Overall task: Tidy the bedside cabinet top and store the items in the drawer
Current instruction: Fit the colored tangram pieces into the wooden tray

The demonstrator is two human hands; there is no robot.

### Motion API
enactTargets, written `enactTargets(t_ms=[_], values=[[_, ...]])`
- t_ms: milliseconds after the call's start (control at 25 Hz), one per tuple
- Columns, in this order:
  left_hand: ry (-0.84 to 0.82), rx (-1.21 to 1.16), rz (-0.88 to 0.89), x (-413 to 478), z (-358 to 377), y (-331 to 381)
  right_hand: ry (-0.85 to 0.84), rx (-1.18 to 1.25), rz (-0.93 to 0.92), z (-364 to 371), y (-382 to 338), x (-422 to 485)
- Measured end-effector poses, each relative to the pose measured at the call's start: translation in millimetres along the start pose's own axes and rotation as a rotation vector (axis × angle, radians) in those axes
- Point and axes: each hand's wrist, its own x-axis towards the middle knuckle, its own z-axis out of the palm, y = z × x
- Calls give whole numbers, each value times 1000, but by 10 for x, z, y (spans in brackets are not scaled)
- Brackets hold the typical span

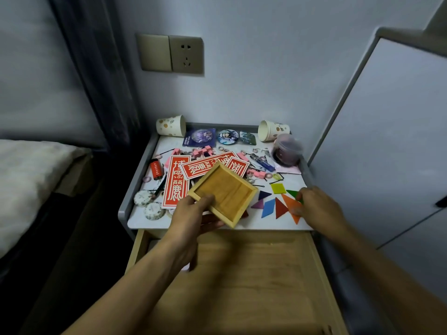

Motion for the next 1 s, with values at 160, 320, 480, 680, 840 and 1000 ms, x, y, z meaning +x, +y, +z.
enactTargets(t_ms=[160,320,480,680,840,1000], values=[[-20,-16,-9,17,21,-7,-56,38,57,8,-41,46],[-33,-31,-23,5,43,-16,-24,152,66,22,-15,76],[-38,-33,-28,-9,42,-27,80,121,76,-78,52,110],[-45,-37,-68,-14,31,-46,-8,-75,99,-57,-78,98],[-62,-48,-90,-11,30,-71,-61,-106,127,-125,-142,78],[-78,-65,-129,-10,48,-92,-69,-200,130,-166,-203,-8]])
